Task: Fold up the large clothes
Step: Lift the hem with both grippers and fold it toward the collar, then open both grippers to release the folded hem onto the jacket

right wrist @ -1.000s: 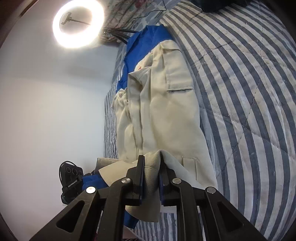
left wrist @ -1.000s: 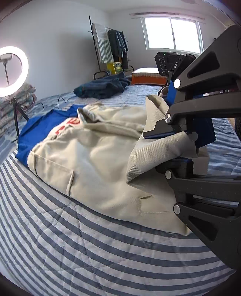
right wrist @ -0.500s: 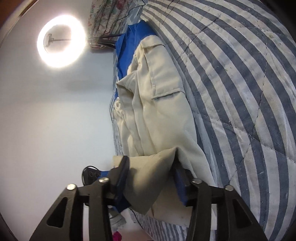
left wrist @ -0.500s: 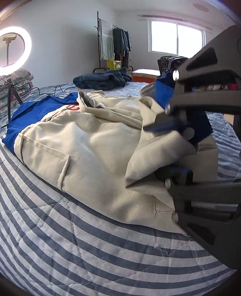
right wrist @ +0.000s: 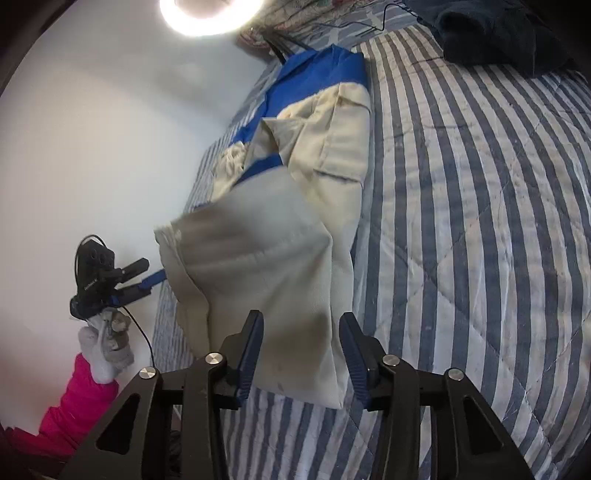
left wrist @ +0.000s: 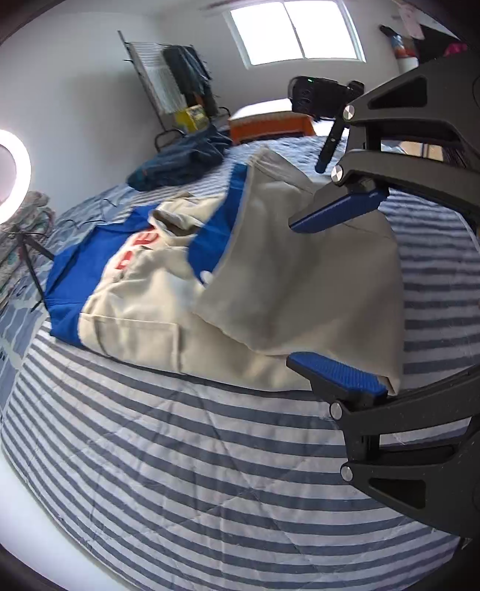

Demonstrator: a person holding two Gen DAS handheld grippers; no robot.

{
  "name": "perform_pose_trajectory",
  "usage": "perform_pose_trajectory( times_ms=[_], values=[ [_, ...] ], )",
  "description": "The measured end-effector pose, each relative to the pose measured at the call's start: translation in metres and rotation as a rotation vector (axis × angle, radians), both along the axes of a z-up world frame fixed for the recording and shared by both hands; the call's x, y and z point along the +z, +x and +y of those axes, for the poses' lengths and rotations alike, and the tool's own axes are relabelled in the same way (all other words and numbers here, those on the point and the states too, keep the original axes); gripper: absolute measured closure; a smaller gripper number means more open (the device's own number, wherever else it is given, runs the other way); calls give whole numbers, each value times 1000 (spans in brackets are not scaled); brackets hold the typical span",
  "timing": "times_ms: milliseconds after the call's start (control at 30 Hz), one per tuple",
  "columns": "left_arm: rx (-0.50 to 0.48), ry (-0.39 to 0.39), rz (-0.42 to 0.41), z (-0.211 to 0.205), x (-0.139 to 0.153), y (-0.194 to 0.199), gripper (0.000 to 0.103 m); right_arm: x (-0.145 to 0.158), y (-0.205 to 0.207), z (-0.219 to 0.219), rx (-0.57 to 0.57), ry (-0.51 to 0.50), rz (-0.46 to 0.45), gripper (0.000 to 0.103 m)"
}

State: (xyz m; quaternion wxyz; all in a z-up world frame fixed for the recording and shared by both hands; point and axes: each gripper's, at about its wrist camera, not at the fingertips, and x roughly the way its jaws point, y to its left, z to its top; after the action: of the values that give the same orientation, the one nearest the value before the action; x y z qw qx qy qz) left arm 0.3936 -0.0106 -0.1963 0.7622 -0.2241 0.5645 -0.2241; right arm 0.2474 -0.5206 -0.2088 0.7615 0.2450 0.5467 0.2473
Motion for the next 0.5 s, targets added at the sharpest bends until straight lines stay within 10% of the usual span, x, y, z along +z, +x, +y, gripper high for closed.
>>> perform_pose_trajectory(
  times_ms=[300, 500],
  values=[
    [-210, 177, -188, -70, 14, -25, 65, 67, -15, 53, 149, -144, -316, 74],
    [-153, 246, -224, -90, 1, 6, 65, 58, 21, 115, 227, -273, -428, 74]
  ],
)
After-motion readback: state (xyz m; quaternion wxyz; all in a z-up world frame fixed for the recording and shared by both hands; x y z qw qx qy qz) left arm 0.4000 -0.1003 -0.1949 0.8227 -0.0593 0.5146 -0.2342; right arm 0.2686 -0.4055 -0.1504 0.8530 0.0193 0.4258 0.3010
